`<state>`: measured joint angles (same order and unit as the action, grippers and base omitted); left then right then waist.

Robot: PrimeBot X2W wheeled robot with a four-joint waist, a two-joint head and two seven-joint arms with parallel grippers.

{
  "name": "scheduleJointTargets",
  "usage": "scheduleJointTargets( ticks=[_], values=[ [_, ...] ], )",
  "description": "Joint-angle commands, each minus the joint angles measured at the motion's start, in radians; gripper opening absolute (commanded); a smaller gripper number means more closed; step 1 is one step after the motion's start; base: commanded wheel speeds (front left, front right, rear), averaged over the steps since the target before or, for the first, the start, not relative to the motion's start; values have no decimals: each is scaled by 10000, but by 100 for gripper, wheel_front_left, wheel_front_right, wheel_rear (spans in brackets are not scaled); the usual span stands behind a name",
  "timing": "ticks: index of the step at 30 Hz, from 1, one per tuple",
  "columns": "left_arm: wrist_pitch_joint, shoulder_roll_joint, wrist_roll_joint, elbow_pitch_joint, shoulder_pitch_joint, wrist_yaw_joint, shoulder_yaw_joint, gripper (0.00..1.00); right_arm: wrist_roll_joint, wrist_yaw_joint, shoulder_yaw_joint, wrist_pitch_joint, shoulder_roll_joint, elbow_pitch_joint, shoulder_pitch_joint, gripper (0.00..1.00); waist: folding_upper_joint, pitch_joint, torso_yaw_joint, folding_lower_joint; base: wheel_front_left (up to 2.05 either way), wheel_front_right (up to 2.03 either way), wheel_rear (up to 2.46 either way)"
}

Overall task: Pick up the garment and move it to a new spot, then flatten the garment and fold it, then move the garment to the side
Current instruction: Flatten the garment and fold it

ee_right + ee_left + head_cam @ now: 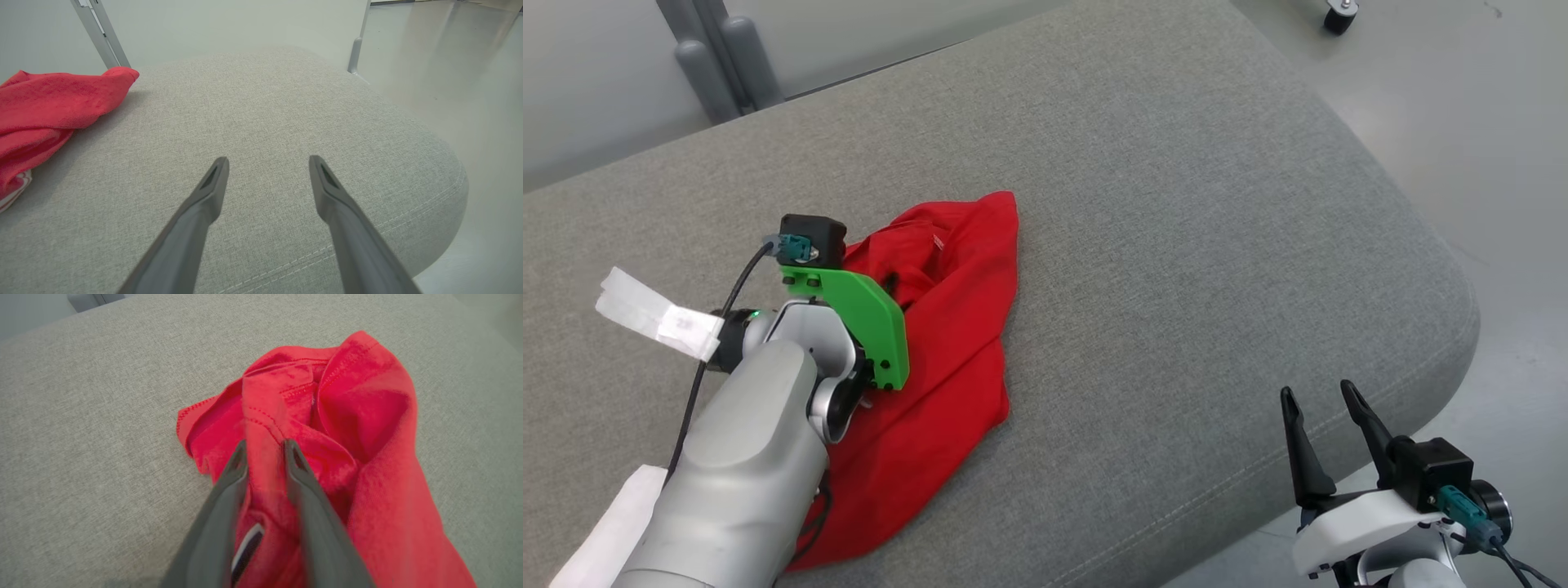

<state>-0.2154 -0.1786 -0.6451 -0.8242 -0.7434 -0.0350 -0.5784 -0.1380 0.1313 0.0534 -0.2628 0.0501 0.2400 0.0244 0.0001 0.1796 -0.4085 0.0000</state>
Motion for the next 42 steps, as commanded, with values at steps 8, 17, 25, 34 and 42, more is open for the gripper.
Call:
scheduleJointTargets(
  ticks=[8,17,25,34,42],
  values=[
    [1066,160,-142,535,-757,-145,256,0,137,-10,-234,-31,12,52,-242,100,-1,-434,502,0,0,0,0],
    [1541,106,9,2927,-453,115,233,0,366,-10,-303,-31,14,109,-557,100,-1,-1177,827,0,0,0,0],
    [802,-45,500,6757,1581,791,-1000,0,388,-9,-437,-31,11,51,-865,100,-1,-1479,933,0,0,0,0],
    [104,307,495,7752,2936,715,-2493,0,162,-10,-234,-31,14,108,-595,100,-1,-1181,670,0,0,0,0],
    [-88,523,485,6280,2152,570,-2475,0,22,-10,-130,-31,11,128,-428,100,-1,-850,183,0,0,0,0]
  ],
)
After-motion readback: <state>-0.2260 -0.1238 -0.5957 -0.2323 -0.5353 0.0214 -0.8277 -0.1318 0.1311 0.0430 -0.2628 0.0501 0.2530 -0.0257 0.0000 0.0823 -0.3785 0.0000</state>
